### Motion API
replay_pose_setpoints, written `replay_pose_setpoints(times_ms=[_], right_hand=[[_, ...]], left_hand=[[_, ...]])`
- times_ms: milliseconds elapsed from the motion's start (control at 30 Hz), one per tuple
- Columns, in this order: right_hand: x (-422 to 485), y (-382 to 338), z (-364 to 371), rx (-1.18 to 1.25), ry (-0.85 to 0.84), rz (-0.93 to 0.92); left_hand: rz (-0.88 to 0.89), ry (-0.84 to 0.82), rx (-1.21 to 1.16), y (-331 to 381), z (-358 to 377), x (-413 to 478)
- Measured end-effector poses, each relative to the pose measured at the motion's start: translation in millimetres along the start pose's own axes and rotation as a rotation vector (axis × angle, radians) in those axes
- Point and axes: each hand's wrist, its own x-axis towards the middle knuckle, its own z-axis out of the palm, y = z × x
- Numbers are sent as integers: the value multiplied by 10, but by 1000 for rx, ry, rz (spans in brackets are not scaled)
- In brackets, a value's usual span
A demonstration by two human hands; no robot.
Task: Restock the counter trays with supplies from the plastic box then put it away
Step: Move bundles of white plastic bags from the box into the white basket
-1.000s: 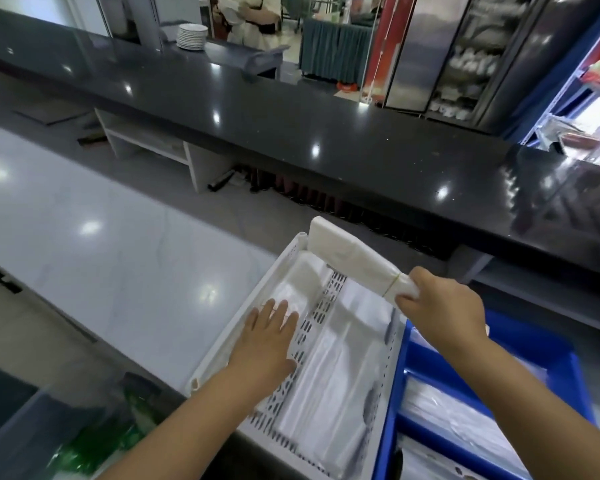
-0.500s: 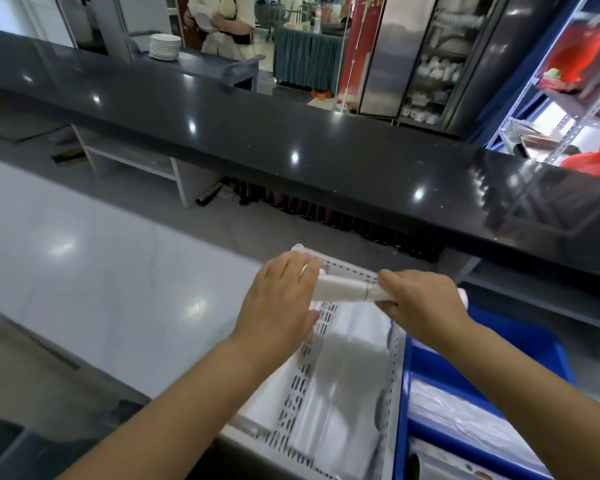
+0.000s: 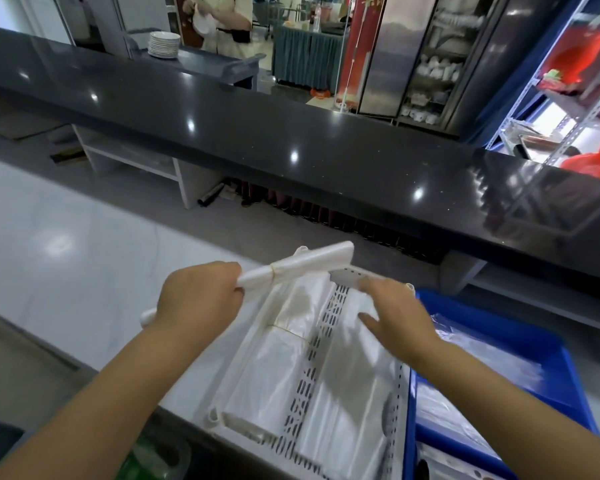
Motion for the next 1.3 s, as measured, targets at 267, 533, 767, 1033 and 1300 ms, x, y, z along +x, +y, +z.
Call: replay_pose_setpoints(times_ms=[267,533,767,1033,1300], right_hand=[[-86,-150,533,-207,-306,-589],[-93,-82,489,-275,-243,-631],[-391,201,338,-351,-143,-577],[-598,296,256,-400,-77,-525],[-578,266,258,-374,-46,-512]], left_hand=[[-65,-115,-55,130,90,-123],[-111,-178,-160,391,347,-125],[-161,-367,-485,867,728,-269],[69,-398,-309,1142,947,-500],[546,-520,-97,1005,1260,-469]])
